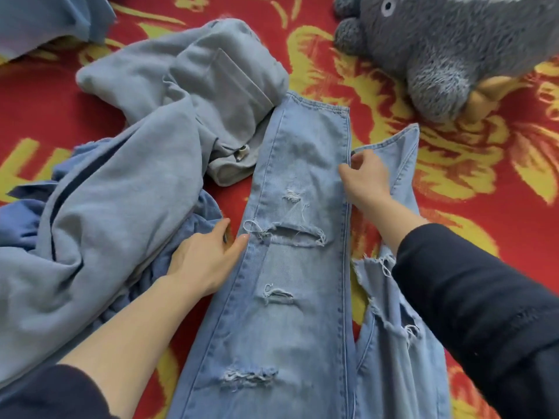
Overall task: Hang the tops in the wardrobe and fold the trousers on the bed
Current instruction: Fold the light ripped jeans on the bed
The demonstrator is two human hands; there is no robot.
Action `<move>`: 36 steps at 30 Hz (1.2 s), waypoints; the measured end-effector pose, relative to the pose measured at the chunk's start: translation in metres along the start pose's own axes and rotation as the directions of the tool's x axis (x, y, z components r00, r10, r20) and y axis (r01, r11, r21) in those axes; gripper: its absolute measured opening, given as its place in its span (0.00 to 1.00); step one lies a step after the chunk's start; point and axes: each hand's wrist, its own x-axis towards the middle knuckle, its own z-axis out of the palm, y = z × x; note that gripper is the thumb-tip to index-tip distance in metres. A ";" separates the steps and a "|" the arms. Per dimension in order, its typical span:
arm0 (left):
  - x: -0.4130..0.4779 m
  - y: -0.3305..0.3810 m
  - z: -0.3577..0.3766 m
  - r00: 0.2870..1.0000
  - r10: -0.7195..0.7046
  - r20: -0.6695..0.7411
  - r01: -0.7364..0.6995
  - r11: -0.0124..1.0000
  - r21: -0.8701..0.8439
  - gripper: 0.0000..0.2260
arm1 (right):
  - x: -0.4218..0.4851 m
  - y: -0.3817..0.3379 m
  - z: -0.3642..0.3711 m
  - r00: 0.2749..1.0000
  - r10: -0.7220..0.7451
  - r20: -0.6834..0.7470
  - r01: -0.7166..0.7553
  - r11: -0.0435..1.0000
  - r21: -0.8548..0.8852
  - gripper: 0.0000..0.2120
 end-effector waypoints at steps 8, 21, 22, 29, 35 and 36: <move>-0.016 0.052 0.034 0.998 -0.052 0.047 0.041 0.976 0.214 0.42 | 0.008 0.065 -0.061 0.974 0.226 -0.030 -0.227 0.954 -0.197 0.17; -0.022 0.145 0.087 0.925 0.331 -0.187 -0.379 0.840 -0.387 0.25 | -0.002 0.068 -0.098 0.988 -0.026 0.153 0.007 0.992 0.123 0.13; -0.020 0.149 0.088 0.935 0.304 -0.181 -0.353 0.844 -0.404 0.23 | 0.000 0.083 -0.094 0.994 0.056 0.091 -0.062 0.996 0.064 0.13; 0.009 0.174 0.062 1.000 0.000 -0.009 -0.007 0.679 -0.734 0.10 | -0.009 0.092 -0.075 0.937 0.250 0.244 -0.301 0.932 0.201 0.13; 0.014 0.196 0.021 0.987 0.159 0.034 -0.053 0.514 -0.856 0.09 | 0.000 0.069 -0.120 0.981 0.107 0.165 -0.194 0.656 0.729 0.09; 0.013 0.202 0.012 0.979 0.196 0.050 -0.056 0.501 -0.864 0.09 | 0.002 0.069 -0.133 0.992 0.070 0.109 -0.129 0.617 0.777 0.09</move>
